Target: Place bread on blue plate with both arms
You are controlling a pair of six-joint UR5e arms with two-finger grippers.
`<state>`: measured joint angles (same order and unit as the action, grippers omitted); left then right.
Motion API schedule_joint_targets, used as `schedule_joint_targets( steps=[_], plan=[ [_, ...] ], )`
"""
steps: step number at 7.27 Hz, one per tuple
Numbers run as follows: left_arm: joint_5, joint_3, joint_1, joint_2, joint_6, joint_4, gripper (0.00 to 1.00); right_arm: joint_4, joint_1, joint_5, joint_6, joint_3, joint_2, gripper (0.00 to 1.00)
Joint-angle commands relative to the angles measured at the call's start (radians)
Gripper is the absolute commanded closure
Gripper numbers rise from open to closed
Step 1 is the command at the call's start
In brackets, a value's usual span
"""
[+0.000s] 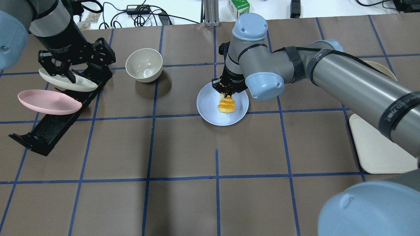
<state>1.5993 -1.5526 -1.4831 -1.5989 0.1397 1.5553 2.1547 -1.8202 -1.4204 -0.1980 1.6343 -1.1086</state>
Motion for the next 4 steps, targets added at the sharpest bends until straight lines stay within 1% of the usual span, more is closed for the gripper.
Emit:
schedule_joint_targets(
  steps=[1,2,3,4],
  plan=[
    [-0.076,-0.007,-0.003,0.040,-0.057,0.023,0.00,0.014,-0.001,0.009,-0.046,0.022,0.019,0.44],
    [-0.079,-0.038,-0.005,0.063,-0.118,0.023,0.00,0.022,-0.001,0.012,-0.049,0.042,0.021,0.05],
    [-0.075,-0.087,-0.019,0.094,-0.127,0.023,0.00,0.011,0.002,0.015,-0.050,0.036,0.015,0.00],
    [-0.068,-0.121,-0.029,0.121,-0.126,0.022,0.00,0.004,0.013,0.006,-0.052,0.032,0.010,0.00]
  ],
)
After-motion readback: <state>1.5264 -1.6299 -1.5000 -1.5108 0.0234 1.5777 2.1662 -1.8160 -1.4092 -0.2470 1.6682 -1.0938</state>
